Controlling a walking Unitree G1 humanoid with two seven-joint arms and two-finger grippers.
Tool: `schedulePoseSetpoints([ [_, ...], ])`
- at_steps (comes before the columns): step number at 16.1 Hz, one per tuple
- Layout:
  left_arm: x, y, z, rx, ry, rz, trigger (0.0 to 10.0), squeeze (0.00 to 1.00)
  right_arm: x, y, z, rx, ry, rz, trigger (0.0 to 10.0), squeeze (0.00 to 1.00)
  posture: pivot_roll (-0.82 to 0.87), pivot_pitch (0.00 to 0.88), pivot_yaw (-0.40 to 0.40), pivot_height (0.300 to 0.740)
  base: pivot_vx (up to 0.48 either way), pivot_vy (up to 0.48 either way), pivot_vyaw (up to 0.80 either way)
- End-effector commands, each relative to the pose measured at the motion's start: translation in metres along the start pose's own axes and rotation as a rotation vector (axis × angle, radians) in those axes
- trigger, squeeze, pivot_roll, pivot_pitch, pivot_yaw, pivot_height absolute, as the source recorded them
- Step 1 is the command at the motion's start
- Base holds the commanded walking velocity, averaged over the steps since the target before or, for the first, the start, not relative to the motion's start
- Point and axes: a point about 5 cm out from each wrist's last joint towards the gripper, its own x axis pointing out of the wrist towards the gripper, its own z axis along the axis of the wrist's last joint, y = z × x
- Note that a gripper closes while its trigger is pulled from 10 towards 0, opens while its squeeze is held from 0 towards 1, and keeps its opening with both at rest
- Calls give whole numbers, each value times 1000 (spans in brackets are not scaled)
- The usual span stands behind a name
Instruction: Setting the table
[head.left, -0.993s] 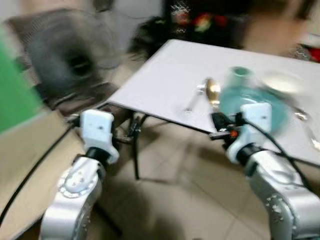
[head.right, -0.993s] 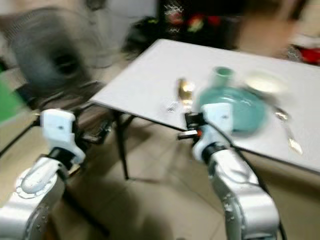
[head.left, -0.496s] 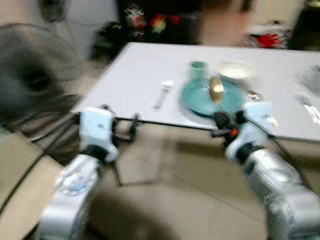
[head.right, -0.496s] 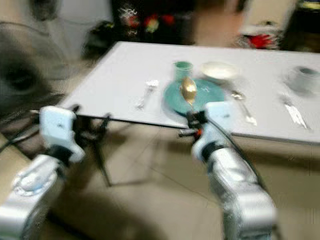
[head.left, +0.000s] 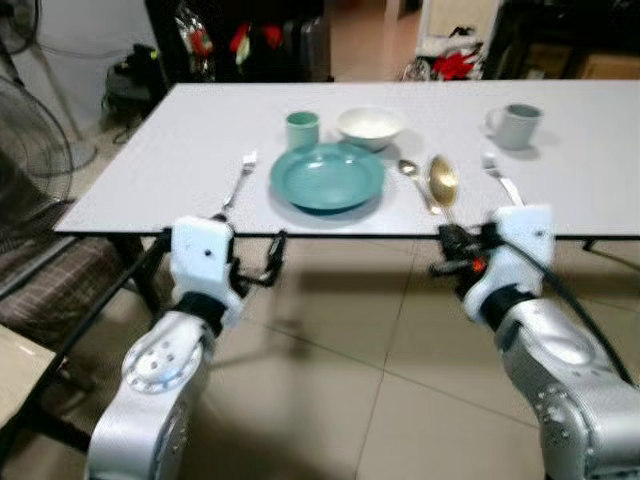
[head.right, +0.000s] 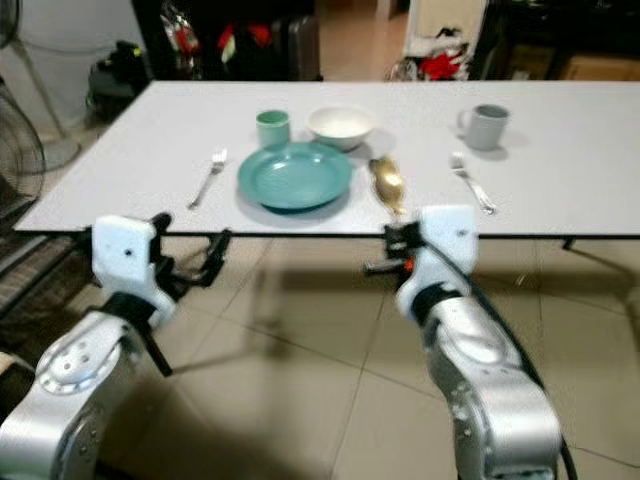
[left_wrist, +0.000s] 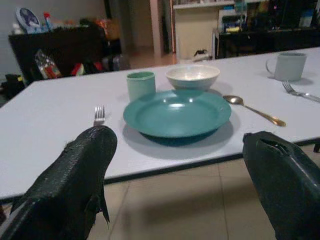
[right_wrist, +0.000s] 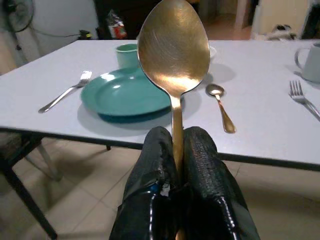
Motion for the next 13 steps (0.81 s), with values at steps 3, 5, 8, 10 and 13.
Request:
schedulePoseSetpoints([
  [3, 1, 1, 1, 16, -13, -3, 10000, 0, 1, 1, 6, -1, -49, 3, 10000, 0, -85, 0, 38, 740, 0, 0, 0],
  [5, 1, 0, 2, 10, -24, -14, 10000, 0, 0, 1, 7, 12, -58, -1, 10000, 0, -88, 0, 41, 740, 124, 0, -663],
  [8, 1, 0, 3, 7, -25, -20, 10000, 0, -1, 1, 7, 21, -60, -7, 10000, 0, -88, 0, 41, 740, 290, 0, -800],
  [10, 0, 1, 3, 6, -29, -23, 10000, 0, -1, -1, 7, 28, -66, -15, 10000, 0, -88, 0, 41, 740, 302, 0, -669],
  [13, 1, 3, 4, 7, -32, -30, 10000, 0, -1, -1, 7, 29, -72, -21, 10000, 0, -90, 0, 43, 740, 311, 0, 0],
])
